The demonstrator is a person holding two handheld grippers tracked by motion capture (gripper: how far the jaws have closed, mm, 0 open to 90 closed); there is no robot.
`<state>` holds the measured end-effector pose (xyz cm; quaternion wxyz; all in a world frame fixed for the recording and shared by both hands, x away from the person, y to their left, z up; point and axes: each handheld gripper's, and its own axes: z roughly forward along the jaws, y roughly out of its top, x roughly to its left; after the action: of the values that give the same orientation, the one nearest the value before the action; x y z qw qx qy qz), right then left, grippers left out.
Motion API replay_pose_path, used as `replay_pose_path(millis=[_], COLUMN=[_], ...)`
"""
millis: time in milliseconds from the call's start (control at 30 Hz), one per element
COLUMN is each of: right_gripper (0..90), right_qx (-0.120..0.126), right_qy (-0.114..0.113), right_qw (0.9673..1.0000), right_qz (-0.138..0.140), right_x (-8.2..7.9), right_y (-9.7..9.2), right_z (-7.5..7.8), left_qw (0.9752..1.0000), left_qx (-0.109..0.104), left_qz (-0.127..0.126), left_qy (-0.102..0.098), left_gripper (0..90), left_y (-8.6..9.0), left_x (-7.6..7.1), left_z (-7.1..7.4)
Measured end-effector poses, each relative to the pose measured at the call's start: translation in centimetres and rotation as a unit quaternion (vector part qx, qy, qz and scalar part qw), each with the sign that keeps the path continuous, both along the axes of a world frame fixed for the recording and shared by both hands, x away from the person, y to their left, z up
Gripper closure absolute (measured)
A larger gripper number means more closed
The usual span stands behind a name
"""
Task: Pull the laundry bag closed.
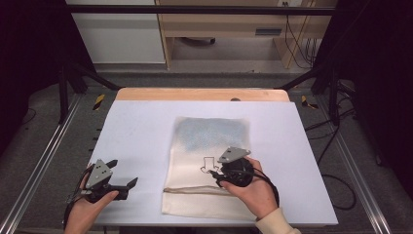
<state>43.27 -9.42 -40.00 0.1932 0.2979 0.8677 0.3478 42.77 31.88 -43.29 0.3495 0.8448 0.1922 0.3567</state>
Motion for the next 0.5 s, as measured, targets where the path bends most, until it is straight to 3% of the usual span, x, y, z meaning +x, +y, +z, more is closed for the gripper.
replay_pose_path(millis=[33, 133, 267, 500], right_gripper=[49.6, 53.3, 57.7, 67.1], right_qx=[-0.008, -0.011, -0.019, -0.032], right_qy=[0.000, -0.004, 0.009, 0.020], right_qw=[0.9999, 0.9997, 0.9986, 0.9936], right_qz=[0.013, 0.021, 0.048, 0.107], right_x=[0.2, 0.3, 0.5, 0.1], right_y=[1.1, 2.0, 3.9, 7.3], right_z=[0.3, 0.5, 0.7, 0.3], left_qw=[1.0000, 1.0000, 0.9999, 0.9995], left_qx=[0.004, 0.009, 0.017, 0.029], left_qz=[0.002, 0.001, 0.001, -0.008], left_qy=[-0.002, -0.001, 0.002, 0.011], left_gripper=[5.1, 5.1, 5.1, 6.2], left_y=[-0.1, -0.2, -0.4, 0.1], left_x=[-0.1, 0.0, 0.0, 0.6], left_z=[0.0, 0.0, -0.1, 0.0])
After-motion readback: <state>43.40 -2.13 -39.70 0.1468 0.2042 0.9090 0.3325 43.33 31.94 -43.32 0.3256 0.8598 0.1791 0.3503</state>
